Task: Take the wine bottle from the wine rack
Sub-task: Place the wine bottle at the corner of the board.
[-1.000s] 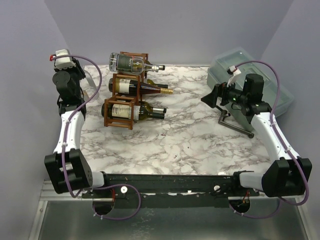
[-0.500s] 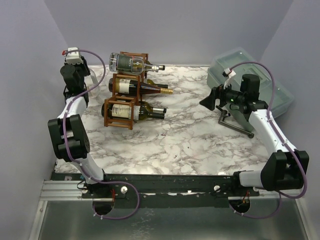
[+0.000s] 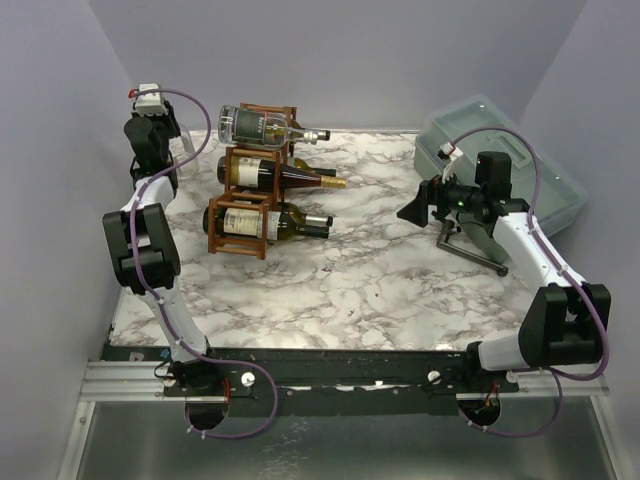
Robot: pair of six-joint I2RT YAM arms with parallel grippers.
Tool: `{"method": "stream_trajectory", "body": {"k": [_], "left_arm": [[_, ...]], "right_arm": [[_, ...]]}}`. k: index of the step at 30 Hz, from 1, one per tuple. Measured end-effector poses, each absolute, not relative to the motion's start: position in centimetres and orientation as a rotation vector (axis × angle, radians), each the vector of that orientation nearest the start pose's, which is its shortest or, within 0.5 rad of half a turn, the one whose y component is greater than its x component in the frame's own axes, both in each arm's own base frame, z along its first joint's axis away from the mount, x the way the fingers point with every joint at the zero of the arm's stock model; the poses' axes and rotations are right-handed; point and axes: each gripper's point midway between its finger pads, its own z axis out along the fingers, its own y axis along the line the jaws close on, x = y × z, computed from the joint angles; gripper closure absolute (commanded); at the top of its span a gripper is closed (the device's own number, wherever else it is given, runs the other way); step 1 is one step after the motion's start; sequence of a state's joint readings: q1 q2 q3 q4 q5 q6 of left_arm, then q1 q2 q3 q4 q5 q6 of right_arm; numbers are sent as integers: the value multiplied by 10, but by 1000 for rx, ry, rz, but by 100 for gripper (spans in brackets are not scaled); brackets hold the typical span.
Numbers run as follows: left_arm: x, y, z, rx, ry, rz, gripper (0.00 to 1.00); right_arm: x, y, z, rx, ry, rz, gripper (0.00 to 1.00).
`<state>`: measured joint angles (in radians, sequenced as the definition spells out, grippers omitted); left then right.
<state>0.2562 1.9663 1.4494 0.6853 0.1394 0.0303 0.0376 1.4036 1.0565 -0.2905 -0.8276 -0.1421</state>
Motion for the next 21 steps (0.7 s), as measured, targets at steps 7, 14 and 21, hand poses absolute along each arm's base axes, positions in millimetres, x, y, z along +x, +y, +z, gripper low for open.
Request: {"method": "stream_trajectory", "body": {"k": [7, 14, 21], "left_arm": [[616, 135, 263, -42, 1439, 124, 95], [623, 137, 244, -51, 1458, 118, 81], [623, 138, 246, -58, 1442, 112, 21]], "right_arm": [[357, 136, 192, -636, 1998, 843, 0], [358, 134, 188, -629, 2008, 855, 0], [359, 134, 183, -624, 2019, 862, 0]]}}
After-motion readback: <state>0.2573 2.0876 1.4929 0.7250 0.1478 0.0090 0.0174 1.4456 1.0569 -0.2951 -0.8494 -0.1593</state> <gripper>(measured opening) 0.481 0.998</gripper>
